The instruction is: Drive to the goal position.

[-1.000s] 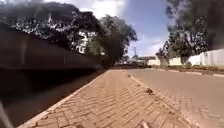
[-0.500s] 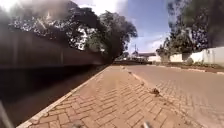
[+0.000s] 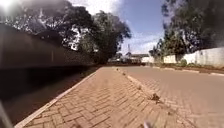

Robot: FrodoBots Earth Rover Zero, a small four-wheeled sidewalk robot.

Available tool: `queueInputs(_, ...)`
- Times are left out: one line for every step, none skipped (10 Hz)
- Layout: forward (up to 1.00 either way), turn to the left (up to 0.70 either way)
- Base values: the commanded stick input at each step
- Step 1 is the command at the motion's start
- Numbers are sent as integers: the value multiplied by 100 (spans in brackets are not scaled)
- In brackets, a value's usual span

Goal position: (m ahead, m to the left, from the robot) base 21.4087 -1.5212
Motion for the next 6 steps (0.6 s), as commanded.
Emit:
queueInputs(70, 0)
queueInputs(70, 0)
queueInputs(70, 0)
queueInputs(70, 0)
queueInputs(70, 0)
queueInputs(70, 0)
